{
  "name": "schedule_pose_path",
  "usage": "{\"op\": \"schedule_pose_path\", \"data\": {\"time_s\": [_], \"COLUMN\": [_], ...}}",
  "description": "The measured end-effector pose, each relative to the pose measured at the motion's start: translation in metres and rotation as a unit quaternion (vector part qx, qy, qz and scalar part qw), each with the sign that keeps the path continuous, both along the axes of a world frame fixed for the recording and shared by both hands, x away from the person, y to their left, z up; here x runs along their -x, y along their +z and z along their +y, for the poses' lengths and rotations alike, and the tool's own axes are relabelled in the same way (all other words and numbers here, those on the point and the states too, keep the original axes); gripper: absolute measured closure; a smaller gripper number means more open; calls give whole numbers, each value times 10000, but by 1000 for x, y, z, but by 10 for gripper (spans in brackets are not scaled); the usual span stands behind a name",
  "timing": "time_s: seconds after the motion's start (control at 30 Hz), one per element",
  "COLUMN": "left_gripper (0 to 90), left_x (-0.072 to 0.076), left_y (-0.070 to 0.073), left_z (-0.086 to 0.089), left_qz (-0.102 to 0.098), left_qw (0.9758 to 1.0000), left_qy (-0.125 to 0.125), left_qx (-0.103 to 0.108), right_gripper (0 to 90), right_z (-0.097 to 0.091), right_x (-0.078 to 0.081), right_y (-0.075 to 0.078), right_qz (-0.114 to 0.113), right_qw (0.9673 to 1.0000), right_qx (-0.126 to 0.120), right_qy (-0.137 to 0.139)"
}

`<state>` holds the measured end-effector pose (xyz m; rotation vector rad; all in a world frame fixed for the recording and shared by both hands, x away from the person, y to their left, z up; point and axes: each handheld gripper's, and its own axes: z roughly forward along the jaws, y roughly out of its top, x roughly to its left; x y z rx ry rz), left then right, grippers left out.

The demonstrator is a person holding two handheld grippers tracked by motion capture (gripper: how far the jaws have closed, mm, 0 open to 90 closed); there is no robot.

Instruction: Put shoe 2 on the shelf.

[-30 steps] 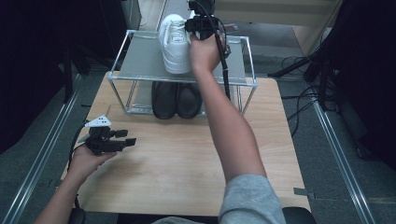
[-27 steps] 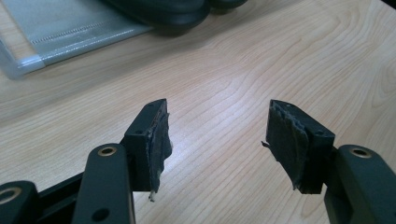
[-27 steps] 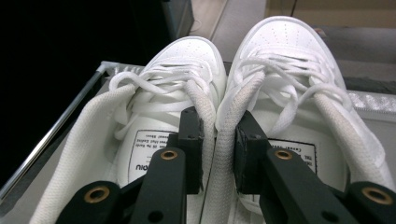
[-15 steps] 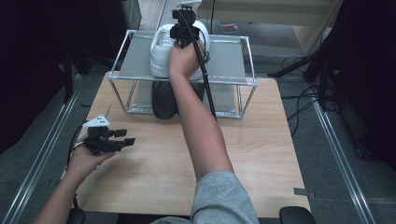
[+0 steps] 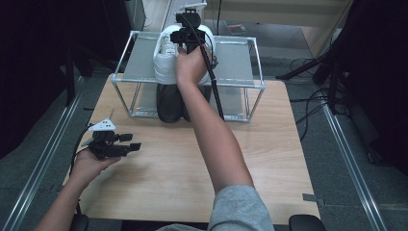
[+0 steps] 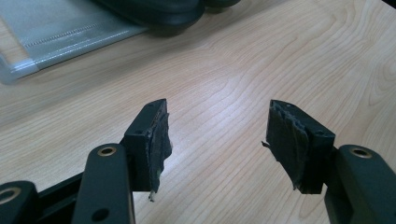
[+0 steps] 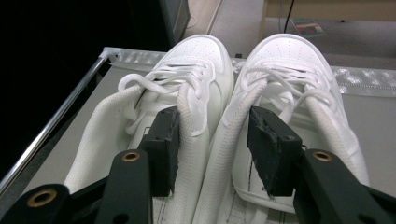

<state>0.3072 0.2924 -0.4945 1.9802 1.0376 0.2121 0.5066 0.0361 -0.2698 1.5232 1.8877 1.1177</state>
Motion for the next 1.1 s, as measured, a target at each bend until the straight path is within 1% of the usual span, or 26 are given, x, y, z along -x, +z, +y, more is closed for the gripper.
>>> {"op": "schedule_pose_path", "data": {"time_s": [0.07,0.1,0.17,0.2,0.27,0.3,0.4,0.47,0.5,0.57,0.67,0.7,0.77,0.83,0.87,0.9,1.0,1.07,1.1], "left_gripper": [394,394,391,390,390,390,389,389,388,387,386,385,384,384,384,384,383,383,382], "left_x": [-1,-1,-1,-2,-3,-3,-4,-5,-5,-5,-6,-6,-6,-6,-6,-6,-6,-6,-6], "left_y": [0,0,1,1,0,0,0,0,0,-1,-1,-1,-1,-1,-1,-1,-2,-2,-2], "left_z": [-1,-2,-4,-5,-7,-8,-9,-9,-9,-10,-9,-9,-9,-9,-9,-9,-10,-10,-10], "left_qz": [21,25,37,41,62,35,68,48,46,49,75,77,88,82,92,98,95,95,94], "left_qw": [10000,10000,10000,9999,9999,9999,9998,9998,9998,9998,9998,9998,9997,9997,9997,9997,9997,9997,9997], "left_qy": [-18,-24,-84,-106,-150,-146,-184,-181,-188,-172,-189,-191,-206,-207,-215,-211,-206,-187,-183], "left_qx": [-6,18,4,-18,-54,-79,-95,-90,-84,-64,-81,-79,-95,-97,-95,-88,-116,-111,-112], "right_gripper": [550,549,550,551,554,555,549,513,487,481,472,463,457,445,438,434,427,416,411], "right_z": [-3,-4,-7,-7,-8,-10,-15,-19,-21,-25,-29,-31,-35,-38,-40,-42,-48,-53,-56], "right_x": [2,3,6,9,13,16,22,26,27,31,40,42,47,52,55,58,68,72,75], "right_y": [3,4,6,7,8,8,9,8,8,6,7,6,6,5,5,4,2,1,0], "right_qz": [-27,11,4,-13,-82,-151,-125,-138,-106,-1,-129,-131,-202,-332,-380,-395,-439,-487,-530], "right_qw": [9999,9998,9991,9984,9973,9967,9953,9939,9926,9894,9872,9860,9825,9796,9774,9748,9704,9680,9659], "right_qx": [3,1,-55,45,209,237,135,67,-42,-198,-147,-188,-258,-150,-106,-111,-85,-125,-147], "right_qy": [97,179,427,557,706,768,954,1088,1212,1440,1585,1653,1833,1975,2078,2191,2375,2458,2531]}}
